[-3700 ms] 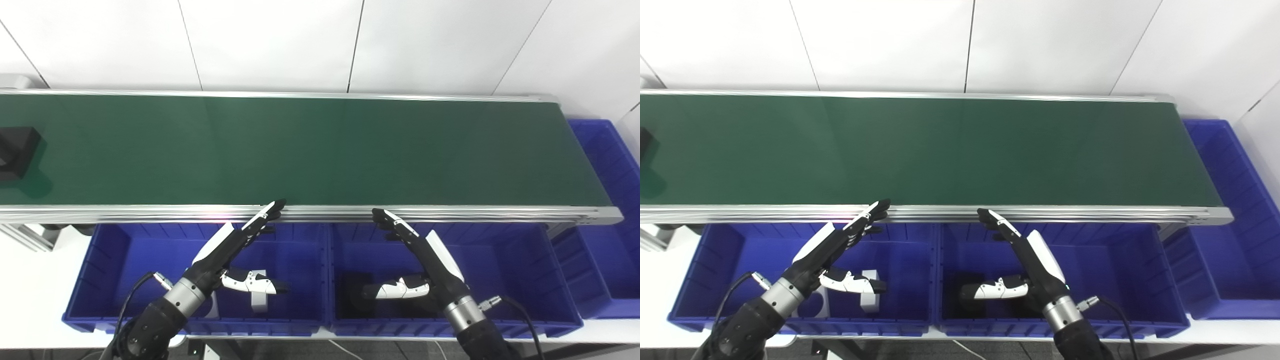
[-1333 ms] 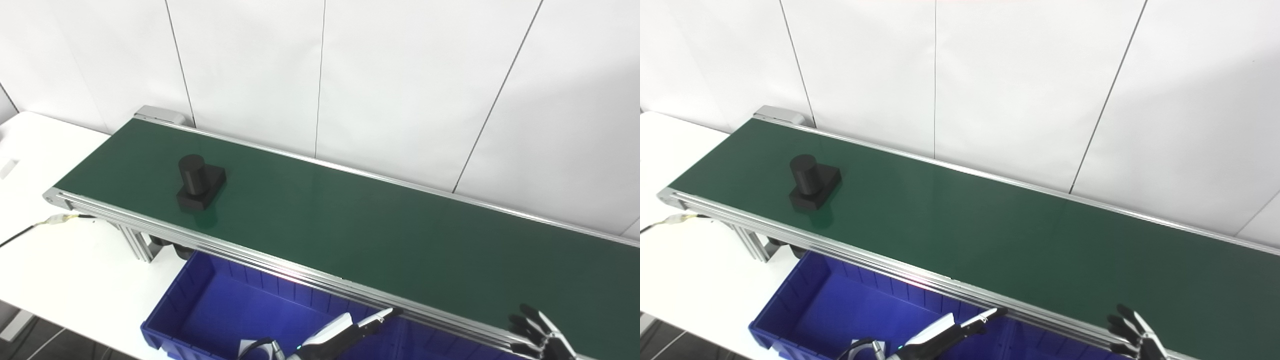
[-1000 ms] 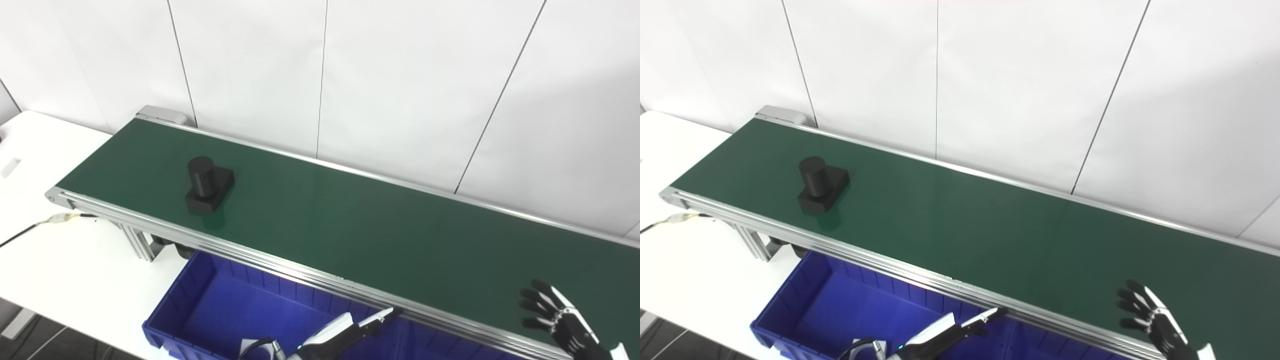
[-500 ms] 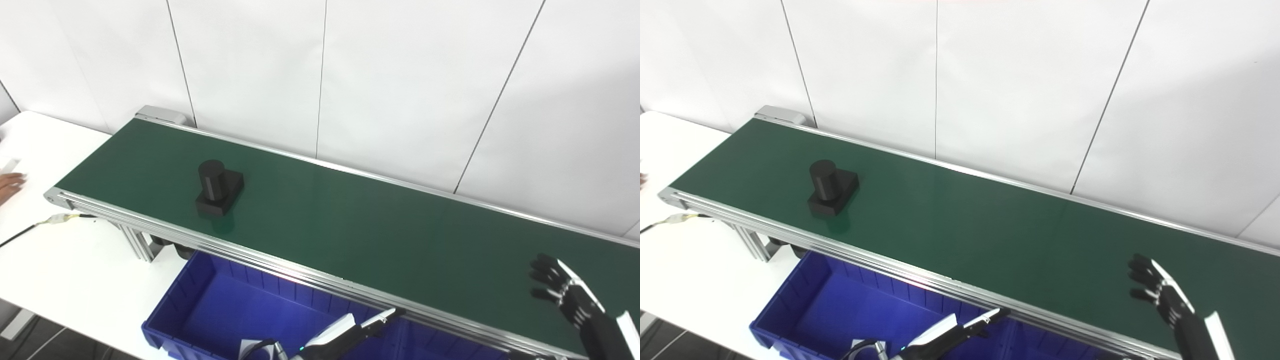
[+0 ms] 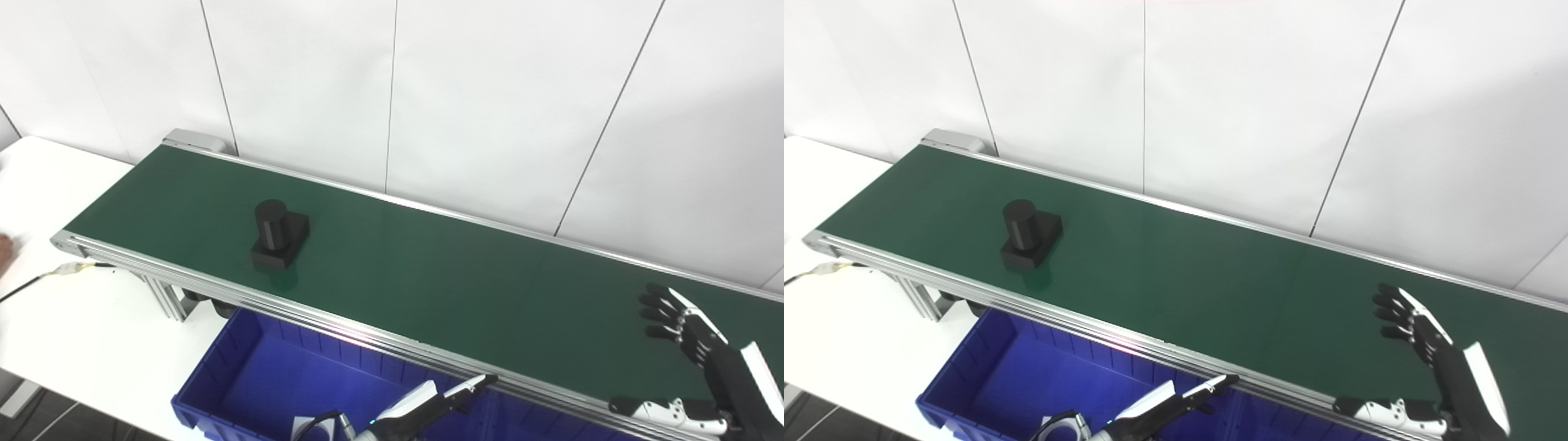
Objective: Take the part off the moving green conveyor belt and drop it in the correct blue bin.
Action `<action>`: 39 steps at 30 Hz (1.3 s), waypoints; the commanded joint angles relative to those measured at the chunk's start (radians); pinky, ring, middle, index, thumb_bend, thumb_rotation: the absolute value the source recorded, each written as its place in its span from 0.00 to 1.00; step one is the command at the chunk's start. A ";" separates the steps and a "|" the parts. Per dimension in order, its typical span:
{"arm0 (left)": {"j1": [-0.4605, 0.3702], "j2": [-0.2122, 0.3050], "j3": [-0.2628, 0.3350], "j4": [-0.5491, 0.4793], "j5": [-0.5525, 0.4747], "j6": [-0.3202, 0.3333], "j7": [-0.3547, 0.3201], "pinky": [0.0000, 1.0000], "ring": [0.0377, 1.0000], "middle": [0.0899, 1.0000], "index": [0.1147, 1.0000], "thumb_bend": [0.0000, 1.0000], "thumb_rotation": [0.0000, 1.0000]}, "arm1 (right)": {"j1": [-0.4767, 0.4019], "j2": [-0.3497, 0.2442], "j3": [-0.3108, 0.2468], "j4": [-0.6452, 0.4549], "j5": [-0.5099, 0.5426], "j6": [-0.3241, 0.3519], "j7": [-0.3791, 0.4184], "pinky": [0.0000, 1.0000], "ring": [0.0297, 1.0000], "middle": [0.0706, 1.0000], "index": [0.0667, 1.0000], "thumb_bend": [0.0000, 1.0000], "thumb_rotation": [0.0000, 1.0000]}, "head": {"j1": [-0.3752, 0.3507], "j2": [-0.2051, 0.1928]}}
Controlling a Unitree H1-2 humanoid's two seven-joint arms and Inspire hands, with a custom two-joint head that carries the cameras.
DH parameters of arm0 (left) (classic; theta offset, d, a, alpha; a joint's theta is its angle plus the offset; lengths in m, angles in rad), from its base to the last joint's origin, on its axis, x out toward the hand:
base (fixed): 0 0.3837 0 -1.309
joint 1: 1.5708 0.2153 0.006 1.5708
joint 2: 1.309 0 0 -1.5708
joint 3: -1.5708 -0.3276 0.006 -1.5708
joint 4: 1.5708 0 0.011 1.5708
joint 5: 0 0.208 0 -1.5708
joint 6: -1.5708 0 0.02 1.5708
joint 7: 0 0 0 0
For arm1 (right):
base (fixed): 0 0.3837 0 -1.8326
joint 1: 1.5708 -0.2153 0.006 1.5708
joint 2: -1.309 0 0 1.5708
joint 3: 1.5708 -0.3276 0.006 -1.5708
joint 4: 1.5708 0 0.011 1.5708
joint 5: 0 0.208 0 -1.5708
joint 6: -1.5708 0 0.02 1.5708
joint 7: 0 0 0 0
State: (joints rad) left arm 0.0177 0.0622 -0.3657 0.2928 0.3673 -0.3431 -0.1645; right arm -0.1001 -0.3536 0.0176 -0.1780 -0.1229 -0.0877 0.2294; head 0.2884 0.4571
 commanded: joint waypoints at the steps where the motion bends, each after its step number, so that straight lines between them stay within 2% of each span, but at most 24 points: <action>1: -0.025 -0.012 -0.001 -0.012 -0.001 -0.025 0.023 0.86 0.97 1.00 1.00 0.93 0.45 | -0.033 -0.005 0.000 -0.006 -0.022 -0.044 -0.017 0.69 0.79 0.82 0.86 1.00 0.26 | 0.000 -0.002; 15: -0.040 -0.027 -0.004 0.031 0.005 -0.040 0.034 0.84 0.97 1.00 1.00 0.94 0.46 | -0.104 -0.003 0.020 0.009 -0.061 -0.019 -0.009 0.73 0.82 0.84 0.88 0.99 0.09 | -0.002 -0.010; 22: -0.040 -0.030 -0.011 0.033 0.007 -0.046 0.044 0.87 0.98 1.00 1.00 0.93 0.45 | -0.125 -0.008 0.030 0.008 -0.081 0.003 -0.004 0.73 0.81 0.84 0.88 0.96 0.09 | -0.007 -0.011; 26: -0.041 -0.031 -0.014 0.035 0.007 -0.050 0.047 0.88 0.98 1.00 1.00 0.93 0.45 | -0.140 -0.007 0.036 0.024 -0.084 -0.020 -0.005 0.72 0.80 0.84 0.87 0.95 0.09 | -0.006 -0.012; 33: -0.039 -0.035 -0.015 0.039 0.002 -0.052 0.052 0.87 0.98 1.00 1.00 0.93 0.44 | -0.166 -0.009 0.048 0.041 -0.093 -0.022 0.001 0.74 0.81 0.84 0.88 0.93 0.09 | -0.009 -0.009; 39: -0.034 -0.034 -0.017 0.033 0.005 -0.057 0.054 0.86 0.97 1.00 1.00 0.93 0.46 | -0.180 -0.009 0.056 0.050 -0.108 -0.004 0.003 0.76 0.83 0.85 0.89 0.91 0.16 | -0.012 -0.007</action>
State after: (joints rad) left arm -0.0001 0.0423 -0.3770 0.3462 0.3698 -0.3548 -0.1344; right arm -0.2415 -0.3520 0.0793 -0.1152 -0.2315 -0.0876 0.2356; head 0.2761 0.4494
